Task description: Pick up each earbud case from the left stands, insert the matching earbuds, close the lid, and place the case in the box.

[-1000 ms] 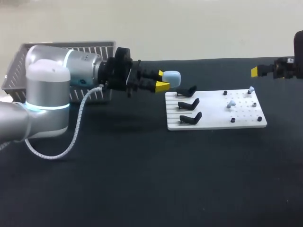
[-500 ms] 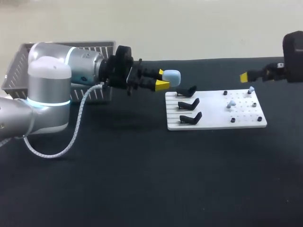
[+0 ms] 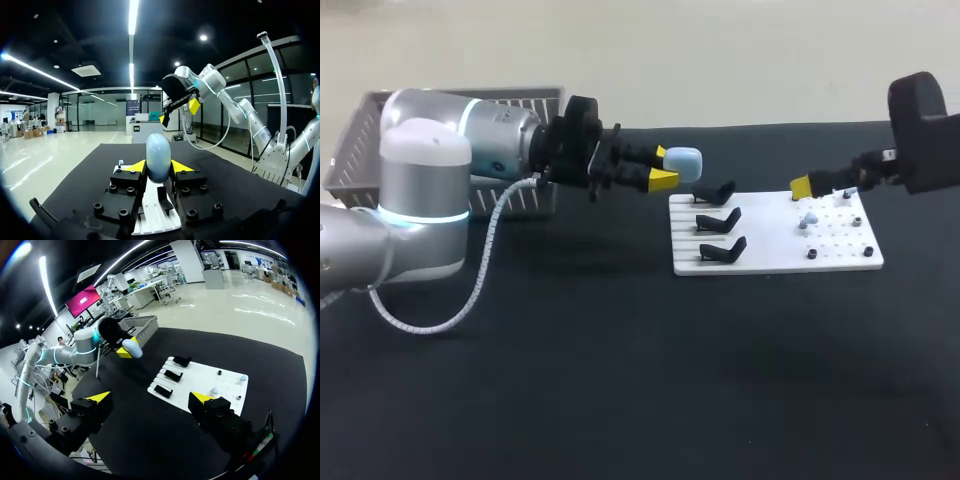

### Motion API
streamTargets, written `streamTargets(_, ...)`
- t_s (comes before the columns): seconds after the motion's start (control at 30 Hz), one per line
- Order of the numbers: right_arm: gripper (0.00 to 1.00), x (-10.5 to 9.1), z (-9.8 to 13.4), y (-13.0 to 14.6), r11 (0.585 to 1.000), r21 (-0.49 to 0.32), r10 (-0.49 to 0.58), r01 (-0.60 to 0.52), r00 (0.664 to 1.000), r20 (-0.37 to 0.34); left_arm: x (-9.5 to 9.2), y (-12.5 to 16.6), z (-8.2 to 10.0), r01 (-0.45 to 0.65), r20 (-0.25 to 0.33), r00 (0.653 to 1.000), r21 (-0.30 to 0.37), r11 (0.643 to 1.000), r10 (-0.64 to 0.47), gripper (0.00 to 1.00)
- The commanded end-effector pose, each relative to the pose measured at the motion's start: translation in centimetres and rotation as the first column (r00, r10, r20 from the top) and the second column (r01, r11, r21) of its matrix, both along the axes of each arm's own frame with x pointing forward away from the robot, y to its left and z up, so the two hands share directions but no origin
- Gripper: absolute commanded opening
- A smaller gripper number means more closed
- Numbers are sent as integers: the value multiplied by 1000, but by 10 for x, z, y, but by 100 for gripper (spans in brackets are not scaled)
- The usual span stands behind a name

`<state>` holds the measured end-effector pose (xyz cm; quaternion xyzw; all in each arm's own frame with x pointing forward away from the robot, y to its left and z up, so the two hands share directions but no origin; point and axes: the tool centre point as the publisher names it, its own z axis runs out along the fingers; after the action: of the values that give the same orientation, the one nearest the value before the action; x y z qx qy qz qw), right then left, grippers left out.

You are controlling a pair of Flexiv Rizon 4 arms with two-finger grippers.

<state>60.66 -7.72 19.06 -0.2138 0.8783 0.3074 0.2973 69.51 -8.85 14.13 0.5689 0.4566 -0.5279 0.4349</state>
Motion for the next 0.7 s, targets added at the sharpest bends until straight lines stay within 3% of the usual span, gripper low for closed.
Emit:
streamTargets(0.03,100,4,2,23,1000,-17,-1,1,1000,-6,1,0,-1,1,1,1000,-1,1000,-1,0)
streamTargets(0.47,100,24,-14,74,996,-80,28,-28,1000,1,1,0,-1,1,1,1000,-1,1000,-1,0)
streamTargets(0.7,100,37,-24,85,998,-55,39,-40,999,-27,1,0,-1,1,1,1000,-1,1000,-1,0)
